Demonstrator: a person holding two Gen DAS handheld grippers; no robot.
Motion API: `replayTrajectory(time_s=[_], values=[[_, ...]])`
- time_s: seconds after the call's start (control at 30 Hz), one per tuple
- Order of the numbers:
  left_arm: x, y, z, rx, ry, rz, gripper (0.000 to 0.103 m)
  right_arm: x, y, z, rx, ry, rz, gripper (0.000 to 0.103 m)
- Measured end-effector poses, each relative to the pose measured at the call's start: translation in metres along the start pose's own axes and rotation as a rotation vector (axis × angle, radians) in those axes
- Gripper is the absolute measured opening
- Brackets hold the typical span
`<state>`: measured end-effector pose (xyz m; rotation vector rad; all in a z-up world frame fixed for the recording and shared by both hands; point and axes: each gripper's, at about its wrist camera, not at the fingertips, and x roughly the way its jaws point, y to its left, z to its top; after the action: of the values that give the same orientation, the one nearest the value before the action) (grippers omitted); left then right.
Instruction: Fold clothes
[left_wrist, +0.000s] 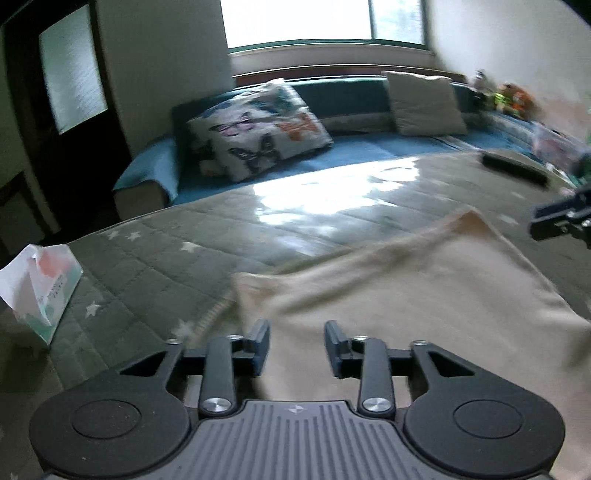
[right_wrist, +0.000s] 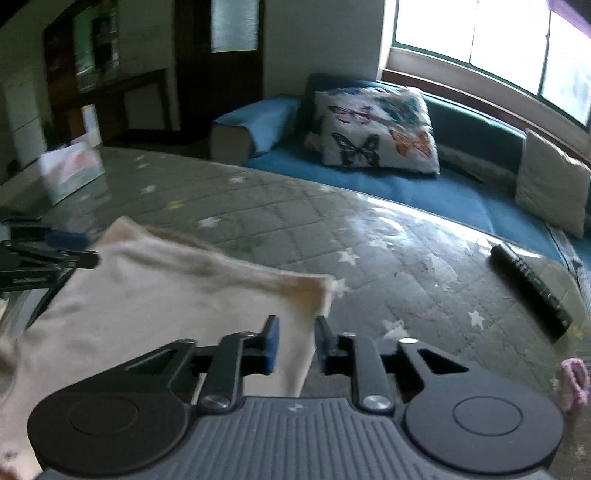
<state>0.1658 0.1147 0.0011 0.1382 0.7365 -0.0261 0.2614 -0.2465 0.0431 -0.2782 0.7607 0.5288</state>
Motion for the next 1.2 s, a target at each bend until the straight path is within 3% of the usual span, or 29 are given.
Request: replayTrajectory(time_s=[0.13,0.37,0.5,0.77,0.9,1.07,1.2], values=[[-0.028,-0.032,-0.021,0.068,-0.012,-0.067,0.047,-0.033,0.030,-0.019,-0.083,0.005,0.056,0.032],[-0.068,-0.077,-0.065,0.166,-0.057,-0.118,0.047,-0.069,0.098,-0.069,-0.232,0.048,0.181,0.032],[-0.090,-0.103,-0.090,0.221,-0.084,-0.144,0.047,-0.078,0.124,-0.094,-0.296,0.056,0.206,0.032],[-0.109,-0.126,-0.128,0.340,-0.160,-0.088,0.047,-0.091,0.140,-0.129,-0.331,0.050,0.196,0.032],[-0.114,-0.120,-0.118,0.323,-0.166,-0.113,0.047,-0.101,0.131,-0.130,-0.274,0.026,0.200,0.033],[-0.119,-0.115,-0.097,0.280,-0.176,-0.133,0.047,-0.095,0.114,-0.139,-0.147,0.075,0.227,0.036],[-0.115,-0.118,-0.079,0.232,-0.173,-0.162,0.047,-0.114,0.105,-0.143,-0.100,0.038,0.216,0.037]])
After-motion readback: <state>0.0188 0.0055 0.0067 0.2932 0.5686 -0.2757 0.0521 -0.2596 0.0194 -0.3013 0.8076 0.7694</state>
